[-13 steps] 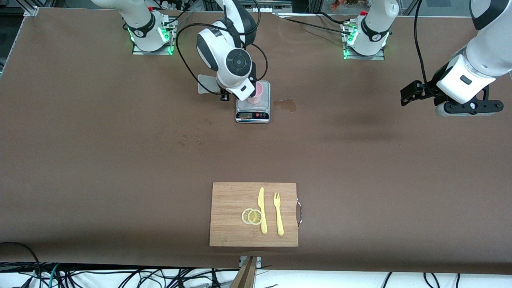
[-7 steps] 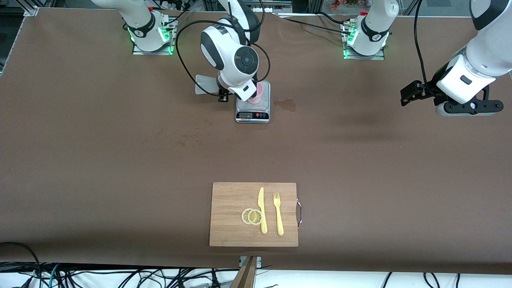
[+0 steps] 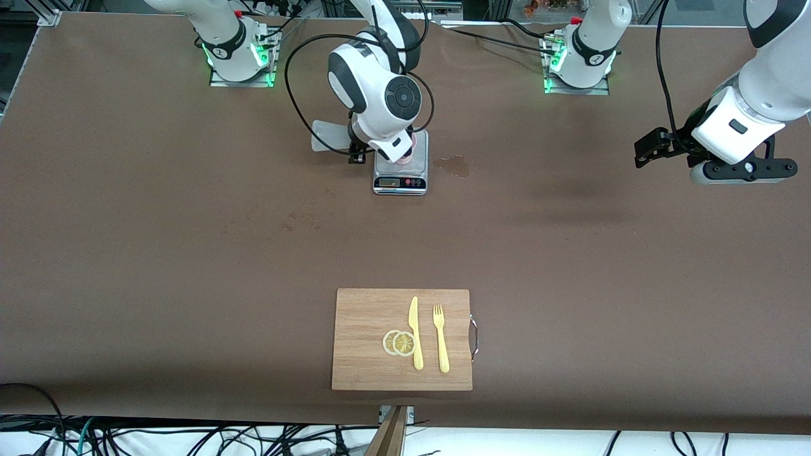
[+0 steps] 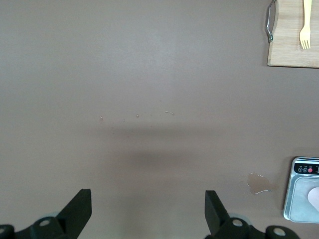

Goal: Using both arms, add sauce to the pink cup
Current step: 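Tilt the bottle nozzle into the pink cup with the right gripper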

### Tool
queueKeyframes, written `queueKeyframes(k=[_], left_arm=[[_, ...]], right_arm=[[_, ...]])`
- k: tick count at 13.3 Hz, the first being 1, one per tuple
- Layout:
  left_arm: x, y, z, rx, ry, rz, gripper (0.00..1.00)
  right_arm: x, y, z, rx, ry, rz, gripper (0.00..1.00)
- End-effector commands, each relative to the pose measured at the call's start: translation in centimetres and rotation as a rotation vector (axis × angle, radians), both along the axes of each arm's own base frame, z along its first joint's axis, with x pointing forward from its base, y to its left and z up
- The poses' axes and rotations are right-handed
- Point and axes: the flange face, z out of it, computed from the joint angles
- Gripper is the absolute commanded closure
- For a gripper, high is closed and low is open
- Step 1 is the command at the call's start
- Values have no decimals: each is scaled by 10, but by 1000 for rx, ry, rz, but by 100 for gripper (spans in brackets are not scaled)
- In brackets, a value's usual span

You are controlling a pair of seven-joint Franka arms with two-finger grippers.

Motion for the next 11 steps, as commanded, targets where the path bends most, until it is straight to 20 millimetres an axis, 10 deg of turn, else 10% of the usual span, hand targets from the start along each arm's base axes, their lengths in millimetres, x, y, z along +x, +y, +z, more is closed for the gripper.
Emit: queueKeyframes(k=[1, 6, 11], left_arm=[[-2, 1, 6, -24, 3, -14, 0], [-2, 1, 6, -24, 3, -14, 0], [-2, 1, 6, -23, 3, -11, 0]], right_arm=[[0, 3, 10, 2, 0, -9, 91], [16, -14, 33, 177, 101, -64, 91], [70, -80, 70, 406, 182, -74, 91]])
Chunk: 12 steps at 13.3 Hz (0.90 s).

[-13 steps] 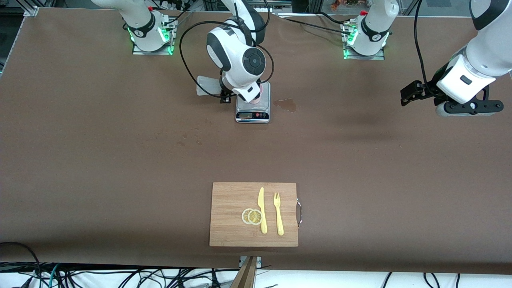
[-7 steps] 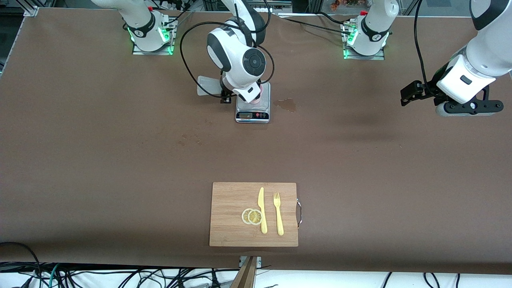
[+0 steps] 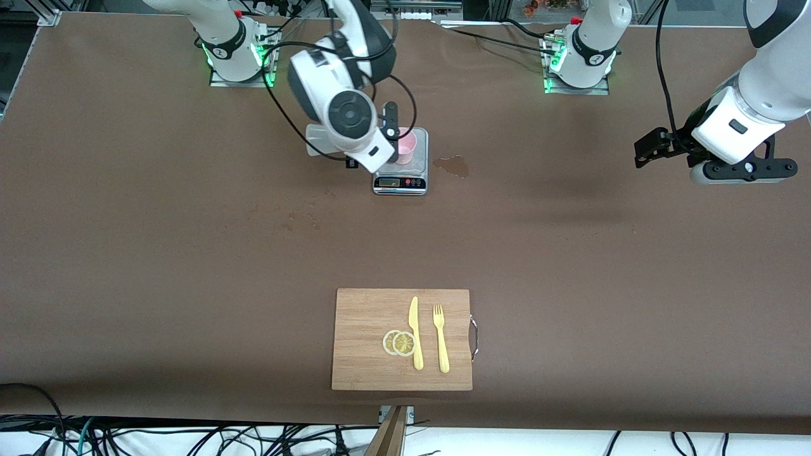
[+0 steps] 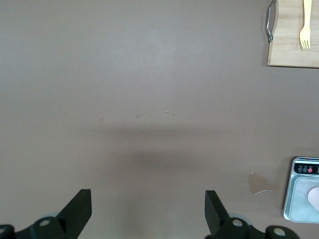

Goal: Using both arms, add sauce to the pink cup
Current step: 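Bring the sauce bottle back upright beside the scale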

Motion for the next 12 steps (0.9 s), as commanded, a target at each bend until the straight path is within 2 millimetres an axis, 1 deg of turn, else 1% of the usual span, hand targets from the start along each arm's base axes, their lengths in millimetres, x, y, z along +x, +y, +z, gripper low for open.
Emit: queueKeyframes(k=[1, 2, 3, 5, 7, 9, 10, 12], left_arm=[[-2, 1, 6, -23, 3, -11, 0], [-2, 1, 6, -23, 3, -11, 0], [-2, 1, 6, -23, 3, -11, 0], [-2, 1, 6, -23, 3, -13, 0], [-2, 1, 6, -23, 3, -13, 0], [-2, 1, 6, -23, 3, -8, 0], [-2, 1, 6, -23, 3, -8, 0], [-2, 1, 6, -23, 3, -8, 0]], right_arm=[[27, -46, 29, 159, 44, -7, 91], [40, -65, 35, 212, 44, -2, 91], [56, -90, 41, 288, 49, -14, 91], [82, -144, 45, 437, 81, -23, 91], [104, -201, 39, 561, 83, 1, 91], [121, -257, 21, 697, 86, 8, 91], [128, -279, 6, 770, 82, 9, 91], [138, -315, -28, 916, 61, 24, 91]])
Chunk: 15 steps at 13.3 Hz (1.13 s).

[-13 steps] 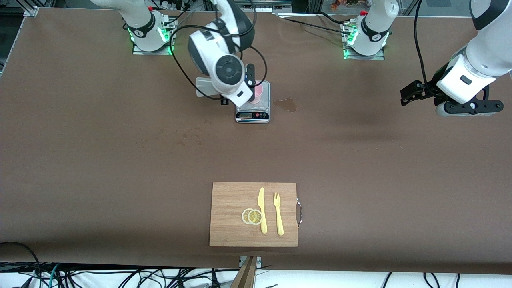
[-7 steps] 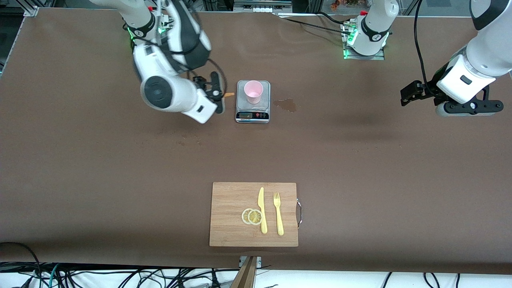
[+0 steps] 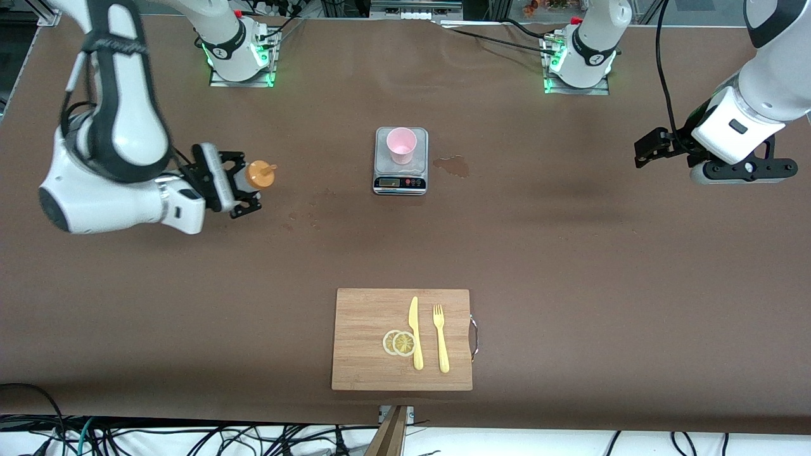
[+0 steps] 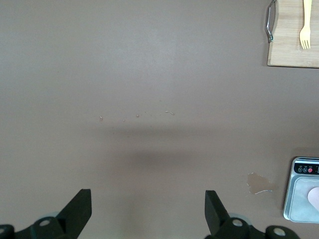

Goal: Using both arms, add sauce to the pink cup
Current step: 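Bring the sauce bottle back upright beside the scale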

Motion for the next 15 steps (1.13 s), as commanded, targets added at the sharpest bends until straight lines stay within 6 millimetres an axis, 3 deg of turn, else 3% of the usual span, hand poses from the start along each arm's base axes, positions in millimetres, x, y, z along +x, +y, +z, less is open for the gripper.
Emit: queueKeyframes(k=[1, 2, 7, 11, 15], left_arm=[[-2, 1, 6, -23, 3, -6, 0], [-2, 1, 6, -23, 3, -6, 0], [-3, 0, 6, -23, 3, -6, 0], [-2, 0, 5, -23, 5, -6, 0], [-3, 0, 6, -23, 3, -5, 0]], right_arm=[[11, -37, -45, 202, -22, 0, 91], [15, -57, -67, 268, -19, -20, 91], [39, -100, -128, 578, -62, -3, 90], [35, -84, -187, 744, -74, -26, 90], [29, -62, -225, 800, -73, -42, 90]])
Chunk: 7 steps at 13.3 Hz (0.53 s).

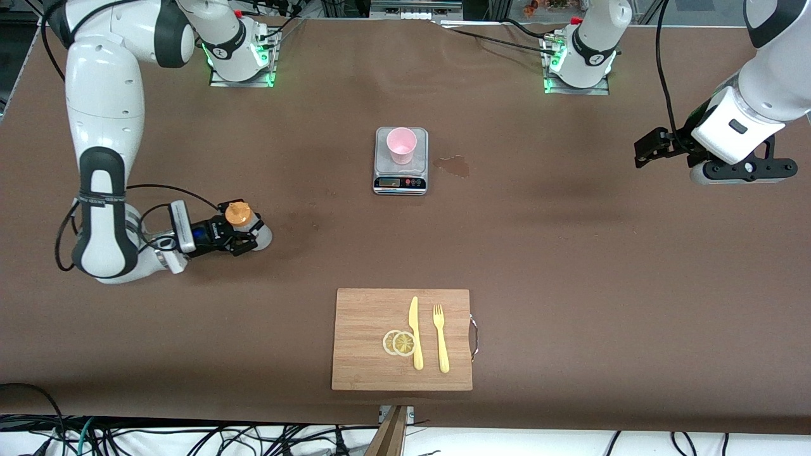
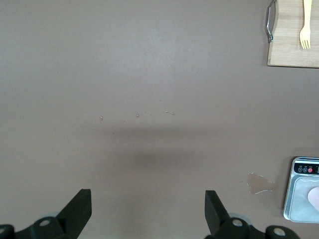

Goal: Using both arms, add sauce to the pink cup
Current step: 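Bring the sauce bottle back upright beside the scale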

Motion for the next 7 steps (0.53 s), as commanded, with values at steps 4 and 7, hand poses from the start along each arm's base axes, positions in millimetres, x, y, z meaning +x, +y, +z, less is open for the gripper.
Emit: queueKeyframes(k=[4, 7], left_arm=[[-3, 0, 6, -23, 3, -5, 0], [-3, 0, 6, -23, 3, -6, 0]], right_arm=[[0, 14, -32, 80, -15, -28, 85], [-7, 14, -50, 80, 8, -27, 75]])
